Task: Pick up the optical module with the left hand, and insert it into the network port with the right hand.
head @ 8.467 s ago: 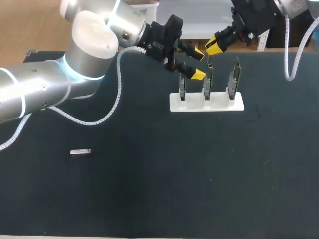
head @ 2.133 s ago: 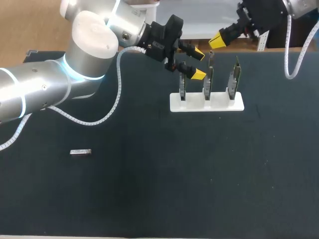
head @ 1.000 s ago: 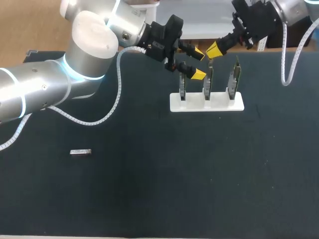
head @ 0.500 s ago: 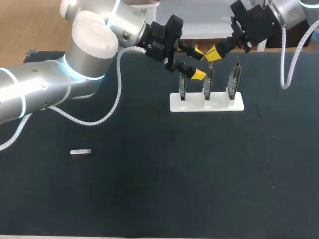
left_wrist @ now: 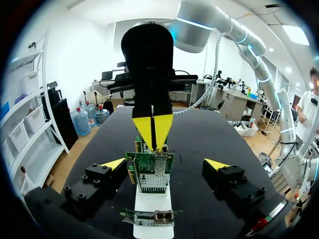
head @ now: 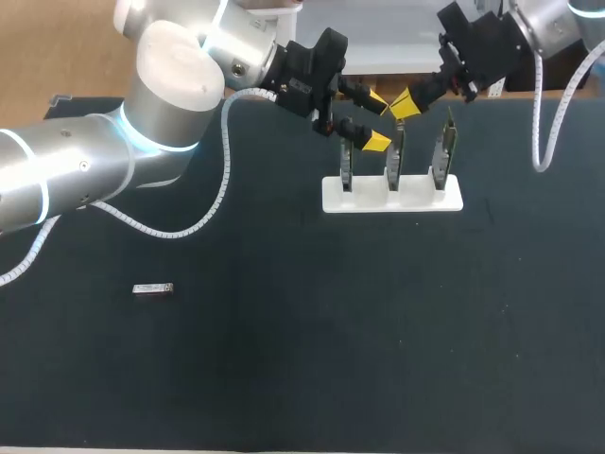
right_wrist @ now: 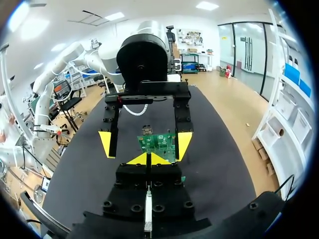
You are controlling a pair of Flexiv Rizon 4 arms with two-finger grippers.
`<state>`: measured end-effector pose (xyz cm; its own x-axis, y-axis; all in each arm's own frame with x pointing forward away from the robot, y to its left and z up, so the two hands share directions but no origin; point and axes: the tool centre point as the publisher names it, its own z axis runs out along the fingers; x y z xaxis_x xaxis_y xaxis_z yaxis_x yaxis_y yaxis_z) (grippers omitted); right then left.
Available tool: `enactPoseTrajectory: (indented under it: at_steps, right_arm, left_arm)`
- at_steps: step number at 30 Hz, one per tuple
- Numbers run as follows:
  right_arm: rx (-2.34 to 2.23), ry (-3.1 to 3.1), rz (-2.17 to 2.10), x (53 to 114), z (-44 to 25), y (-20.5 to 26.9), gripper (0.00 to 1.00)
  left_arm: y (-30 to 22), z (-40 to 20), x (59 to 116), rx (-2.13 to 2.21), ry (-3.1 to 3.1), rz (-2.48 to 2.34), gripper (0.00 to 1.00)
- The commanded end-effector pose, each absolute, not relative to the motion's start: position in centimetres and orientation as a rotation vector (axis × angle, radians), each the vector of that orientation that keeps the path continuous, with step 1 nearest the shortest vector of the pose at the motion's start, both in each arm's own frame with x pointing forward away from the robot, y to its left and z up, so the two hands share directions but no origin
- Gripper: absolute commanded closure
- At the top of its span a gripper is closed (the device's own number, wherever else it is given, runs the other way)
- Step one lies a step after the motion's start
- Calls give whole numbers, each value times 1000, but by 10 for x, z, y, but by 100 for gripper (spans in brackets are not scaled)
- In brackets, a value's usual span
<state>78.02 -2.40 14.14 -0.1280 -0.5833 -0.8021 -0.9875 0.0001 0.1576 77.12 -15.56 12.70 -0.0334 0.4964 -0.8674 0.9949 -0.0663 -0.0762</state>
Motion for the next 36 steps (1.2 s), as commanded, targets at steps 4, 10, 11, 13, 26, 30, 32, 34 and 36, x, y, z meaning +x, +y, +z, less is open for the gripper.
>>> enactPoseTrajectory:
  at_steps: [4,10,11,13,26,30,32,34,36]
  right_arm:
    - [-1609,1760,1007,777,130,-26,100]
    - [-1600,1757,1018,777,128,-27,100]
    - [-1599,1755,1020,777,128,-27,100]
    - [-1596,1749,1020,777,130,-27,100]
    - [-1517,1599,1040,783,178,-41,100]
    - [-1529,1534,1057,783,190,-53,100]
    - [-1547,1513,1079,783,193,-64,100]
    - [-1569,1510,1087,781,193,-73,100]
    - [-1588,1512,1100,780,192,-83,100]
  left_arm:
    - [-156,127,773,1627,1591,-1026,0]
    - [-156,127,773,1627,1591,-1026,0]
    - [-156,127,773,1627,1591,-1026,0]
    - [-156,127,773,1627,1591,-1026,0]
    - [-156,127,773,1627,1591,-1026,0]
    - [-156,127,773,1627,1591,-1026,0]
    - [-156,127,773,1627,1591,-1026,0]
    - [-156,127,773,1627,1591,-1026,0]
    - [-156,127,773,1627,1591,-1026,0]
